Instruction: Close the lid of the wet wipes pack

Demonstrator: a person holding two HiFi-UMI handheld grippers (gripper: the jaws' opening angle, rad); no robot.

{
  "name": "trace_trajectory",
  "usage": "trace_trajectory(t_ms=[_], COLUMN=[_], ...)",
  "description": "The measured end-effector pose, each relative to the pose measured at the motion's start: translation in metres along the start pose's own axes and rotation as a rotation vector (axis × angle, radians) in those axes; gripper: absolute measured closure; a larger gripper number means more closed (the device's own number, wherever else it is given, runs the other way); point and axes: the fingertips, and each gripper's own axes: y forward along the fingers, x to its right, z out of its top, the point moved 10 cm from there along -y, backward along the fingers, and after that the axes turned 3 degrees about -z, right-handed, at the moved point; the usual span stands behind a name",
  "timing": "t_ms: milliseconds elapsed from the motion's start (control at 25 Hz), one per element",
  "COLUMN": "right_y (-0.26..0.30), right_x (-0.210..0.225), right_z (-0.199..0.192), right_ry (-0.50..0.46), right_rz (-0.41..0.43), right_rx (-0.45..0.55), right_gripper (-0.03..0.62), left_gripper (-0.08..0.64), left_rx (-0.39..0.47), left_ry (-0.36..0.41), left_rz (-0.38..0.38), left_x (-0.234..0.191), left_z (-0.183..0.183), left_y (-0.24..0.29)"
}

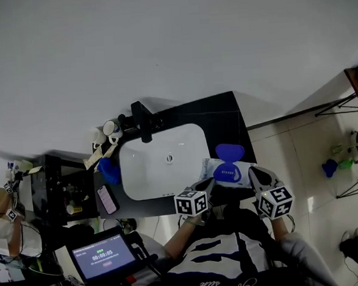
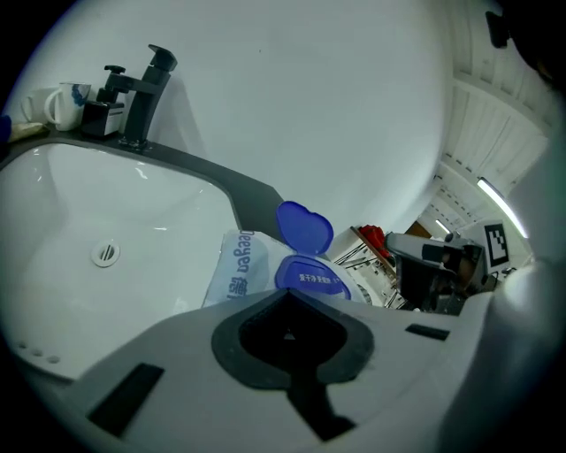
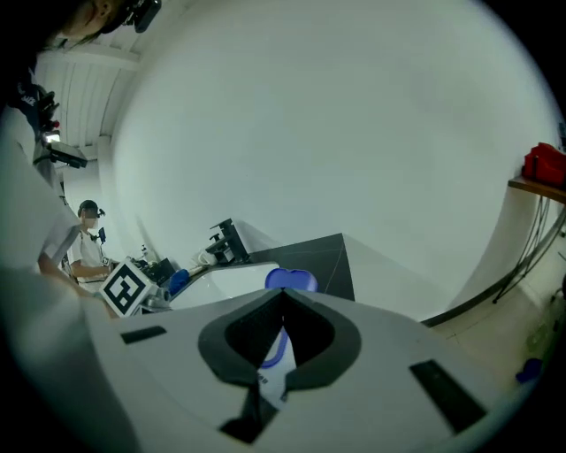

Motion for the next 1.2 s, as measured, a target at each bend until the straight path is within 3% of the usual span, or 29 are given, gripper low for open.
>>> trace_trajectory(t_ms=[360,520,920,1200], right_y=[0.082,0.096,0.057,0.036], right_x=[0.059,0.064,0.021,-0.021], right_z=[0.021,0.025,0.021,-0.012], right_ry=[-0.112,-0.099,-0.133,-0.180], right_rz=[0.016,0.041,0.129,0.200], right_rx=[-0.143,-0.194,-0.161,-0.210], right_gripper=[0.594,0.594,0.594,0.594], left_gripper=[0.560,0.559,0.560,0.559], left_rx=[-0.022,-0.020,-0.005,-0.041], left_ry=[-0.006,-0.007,-0.014,0.066], left_rz=[0.083,0.097,0.098,0.109], left_x=[0.004,0.013,0.013,0.013], left_z=[0.002,0.003,0.004,-0.007], left_y=[0.004,-0.001,-0.003,-0.012])
